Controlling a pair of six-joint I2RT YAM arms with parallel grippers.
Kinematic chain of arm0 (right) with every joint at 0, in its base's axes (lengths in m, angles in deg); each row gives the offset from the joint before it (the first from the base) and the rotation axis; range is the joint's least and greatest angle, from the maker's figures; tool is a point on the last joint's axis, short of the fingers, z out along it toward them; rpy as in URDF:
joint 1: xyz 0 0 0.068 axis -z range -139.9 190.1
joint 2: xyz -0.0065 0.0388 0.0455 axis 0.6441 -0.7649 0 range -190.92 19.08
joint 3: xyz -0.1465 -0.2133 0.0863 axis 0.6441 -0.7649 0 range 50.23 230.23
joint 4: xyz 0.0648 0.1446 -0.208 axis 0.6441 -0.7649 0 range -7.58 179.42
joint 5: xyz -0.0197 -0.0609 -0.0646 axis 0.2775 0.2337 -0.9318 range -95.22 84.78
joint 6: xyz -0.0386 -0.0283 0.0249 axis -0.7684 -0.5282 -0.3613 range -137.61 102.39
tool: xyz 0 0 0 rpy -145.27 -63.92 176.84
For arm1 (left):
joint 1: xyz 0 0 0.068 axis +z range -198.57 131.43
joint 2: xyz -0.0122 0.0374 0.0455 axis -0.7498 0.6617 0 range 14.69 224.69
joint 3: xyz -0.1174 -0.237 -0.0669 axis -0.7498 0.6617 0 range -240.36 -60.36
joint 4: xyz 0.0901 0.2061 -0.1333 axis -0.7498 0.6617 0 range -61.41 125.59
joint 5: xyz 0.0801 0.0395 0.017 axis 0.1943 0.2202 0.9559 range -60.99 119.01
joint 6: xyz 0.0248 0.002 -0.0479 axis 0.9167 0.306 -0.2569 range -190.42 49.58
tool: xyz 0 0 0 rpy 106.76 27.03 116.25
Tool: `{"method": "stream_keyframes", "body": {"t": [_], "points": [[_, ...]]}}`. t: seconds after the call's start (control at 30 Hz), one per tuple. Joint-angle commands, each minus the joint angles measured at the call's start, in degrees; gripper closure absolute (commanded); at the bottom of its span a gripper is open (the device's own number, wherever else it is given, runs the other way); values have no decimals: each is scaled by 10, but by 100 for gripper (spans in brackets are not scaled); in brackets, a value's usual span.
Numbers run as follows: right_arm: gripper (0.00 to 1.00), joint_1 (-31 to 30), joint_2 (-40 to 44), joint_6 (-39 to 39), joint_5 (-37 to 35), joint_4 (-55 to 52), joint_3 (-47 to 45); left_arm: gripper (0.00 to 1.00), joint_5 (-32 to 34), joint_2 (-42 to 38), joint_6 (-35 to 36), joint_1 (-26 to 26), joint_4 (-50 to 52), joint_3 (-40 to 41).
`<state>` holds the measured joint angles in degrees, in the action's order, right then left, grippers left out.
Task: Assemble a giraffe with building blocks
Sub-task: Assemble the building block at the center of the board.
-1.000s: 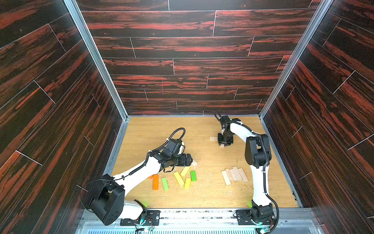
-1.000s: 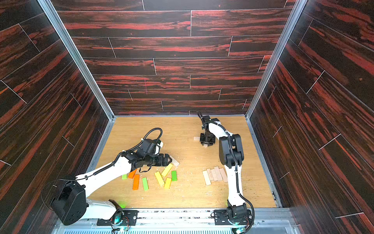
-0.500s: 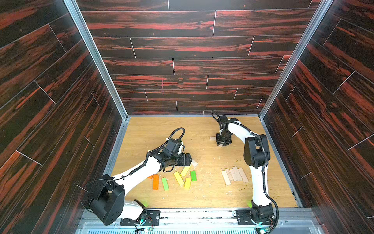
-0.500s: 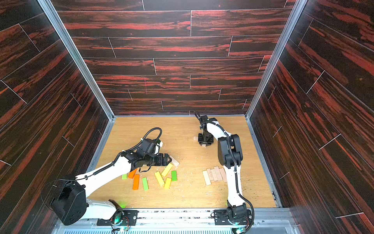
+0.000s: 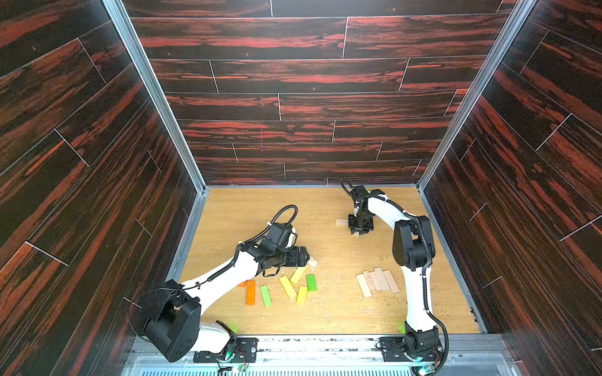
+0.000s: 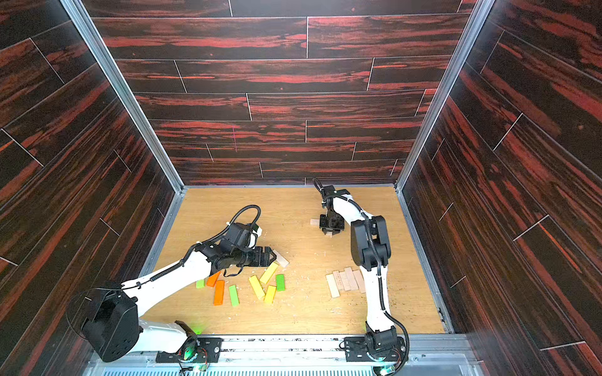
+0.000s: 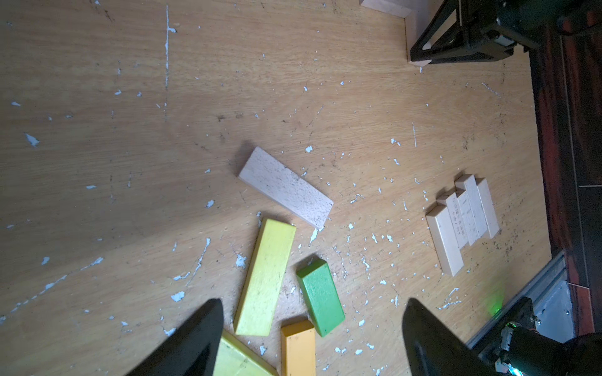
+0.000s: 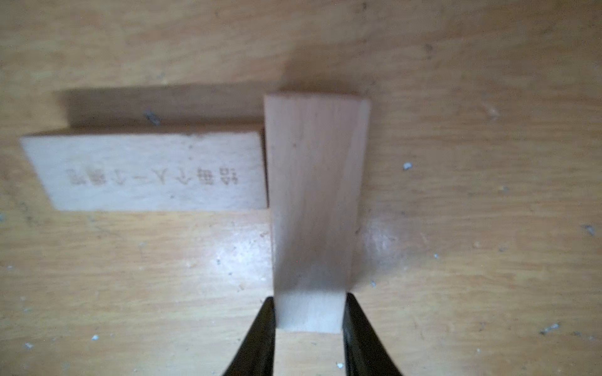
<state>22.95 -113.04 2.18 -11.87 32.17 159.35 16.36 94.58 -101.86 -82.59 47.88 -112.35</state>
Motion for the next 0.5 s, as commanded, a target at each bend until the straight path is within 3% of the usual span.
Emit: {"method": "stream_keyframes", "body": {"t": [0.0,0.47], "points": [[68,-3,-26,-5,-6,-21,-9,11,0,-7,7,4,8,-9],[68,-7,-13,1,-10,-15,-35,11,1,-11,8,3,10,-8]]}}
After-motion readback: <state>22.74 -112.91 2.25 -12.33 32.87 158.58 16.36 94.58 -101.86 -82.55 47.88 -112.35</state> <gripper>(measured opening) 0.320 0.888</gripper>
